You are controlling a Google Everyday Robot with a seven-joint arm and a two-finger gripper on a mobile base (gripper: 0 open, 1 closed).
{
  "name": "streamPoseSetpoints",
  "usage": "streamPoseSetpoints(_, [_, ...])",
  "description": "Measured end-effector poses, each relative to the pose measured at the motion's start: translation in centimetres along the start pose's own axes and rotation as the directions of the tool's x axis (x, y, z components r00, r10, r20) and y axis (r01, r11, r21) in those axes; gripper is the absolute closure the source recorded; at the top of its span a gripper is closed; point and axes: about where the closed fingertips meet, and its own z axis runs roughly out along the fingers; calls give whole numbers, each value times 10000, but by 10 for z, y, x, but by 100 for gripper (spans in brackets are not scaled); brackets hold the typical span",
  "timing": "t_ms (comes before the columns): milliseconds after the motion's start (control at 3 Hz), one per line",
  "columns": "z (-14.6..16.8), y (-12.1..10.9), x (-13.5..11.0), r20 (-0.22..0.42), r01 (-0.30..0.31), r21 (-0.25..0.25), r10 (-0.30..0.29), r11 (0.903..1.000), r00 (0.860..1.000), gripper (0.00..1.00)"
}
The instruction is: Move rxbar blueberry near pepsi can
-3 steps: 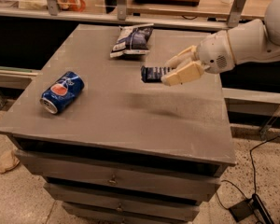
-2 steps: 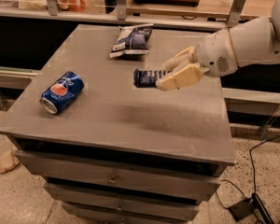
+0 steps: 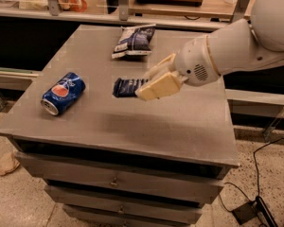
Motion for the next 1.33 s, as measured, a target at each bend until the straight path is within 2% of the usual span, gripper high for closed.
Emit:
streamPoseSetpoints(333, [23,-1,-7,-197,-37,376,45,9993,9998,100])
streamPoseSetpoints(667, [38,1,-5,-300,-101,986,131,9951,9995,100])
streamPoseSetpoints(1000, [59,-13,-9,-434,-262,1421,327,9895,9985,100])
streamPoseSetpoints(1333, [80,-18,-12,-572,-271,1661,370,9857,9977,100])
